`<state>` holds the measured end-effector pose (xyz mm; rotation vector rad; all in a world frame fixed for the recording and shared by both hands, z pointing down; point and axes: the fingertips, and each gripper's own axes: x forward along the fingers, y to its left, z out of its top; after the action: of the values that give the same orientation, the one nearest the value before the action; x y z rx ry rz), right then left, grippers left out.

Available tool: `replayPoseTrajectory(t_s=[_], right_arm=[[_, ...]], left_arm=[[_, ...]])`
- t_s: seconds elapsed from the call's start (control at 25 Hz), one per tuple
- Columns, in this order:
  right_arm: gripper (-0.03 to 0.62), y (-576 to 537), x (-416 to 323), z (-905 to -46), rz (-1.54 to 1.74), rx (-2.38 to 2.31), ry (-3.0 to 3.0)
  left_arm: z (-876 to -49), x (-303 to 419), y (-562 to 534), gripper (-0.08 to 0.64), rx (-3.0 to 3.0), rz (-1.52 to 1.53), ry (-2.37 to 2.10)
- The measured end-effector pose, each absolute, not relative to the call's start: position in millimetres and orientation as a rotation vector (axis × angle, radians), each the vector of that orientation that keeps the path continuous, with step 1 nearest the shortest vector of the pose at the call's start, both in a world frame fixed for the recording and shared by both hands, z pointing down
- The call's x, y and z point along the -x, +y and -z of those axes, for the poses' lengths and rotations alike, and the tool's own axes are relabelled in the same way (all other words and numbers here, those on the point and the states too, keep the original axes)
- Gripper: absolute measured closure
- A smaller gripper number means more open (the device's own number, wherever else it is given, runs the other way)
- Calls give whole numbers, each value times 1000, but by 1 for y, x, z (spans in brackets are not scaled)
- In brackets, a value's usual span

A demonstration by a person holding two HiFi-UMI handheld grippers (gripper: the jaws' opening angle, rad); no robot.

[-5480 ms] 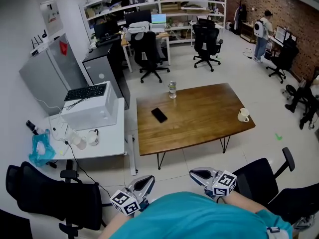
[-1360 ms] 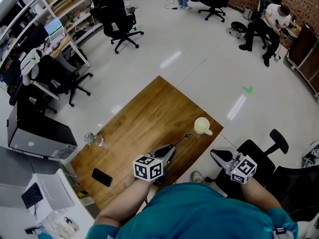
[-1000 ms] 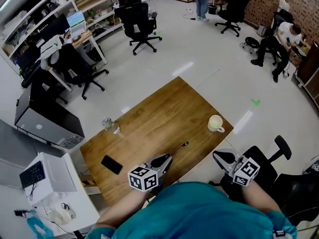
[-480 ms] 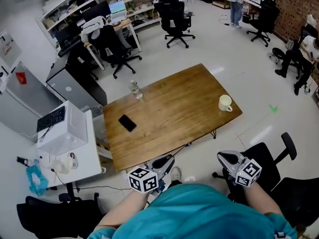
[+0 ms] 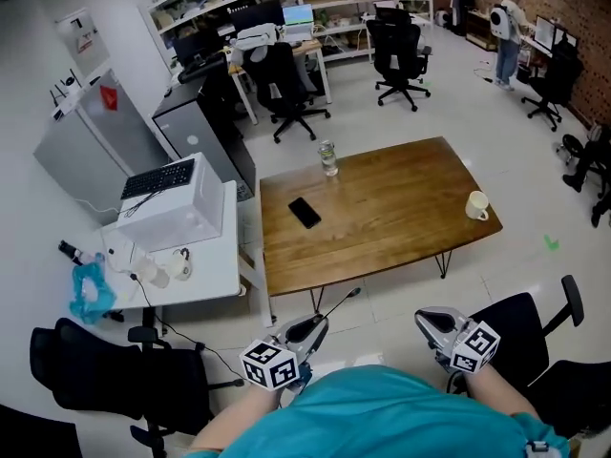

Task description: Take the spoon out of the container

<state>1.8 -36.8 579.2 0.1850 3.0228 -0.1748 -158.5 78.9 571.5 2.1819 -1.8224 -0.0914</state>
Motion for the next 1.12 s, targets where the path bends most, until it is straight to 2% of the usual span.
replayPoseTrajectory(t_s=[0.32, 0.48, 0.76, 1.12], right_arm=[[591, 126, 124, -570, 219, -286, 3017], [591, 192, 186, -577, 215, -356, 3028], [592, 247, 183, -557, 252, -500, 3020], [592, 239, 142, -535, 216, -577, 3037]], left_arm=[[-567, 260, 267, 509, -2217, 138, -2009], [-568, 312, 324, 509, -2204, 159, -2069], [-532, 284, 363, 509, -2184, 182, -2186], [-497, 236, 363, 509, -2216, 172, -2233]])
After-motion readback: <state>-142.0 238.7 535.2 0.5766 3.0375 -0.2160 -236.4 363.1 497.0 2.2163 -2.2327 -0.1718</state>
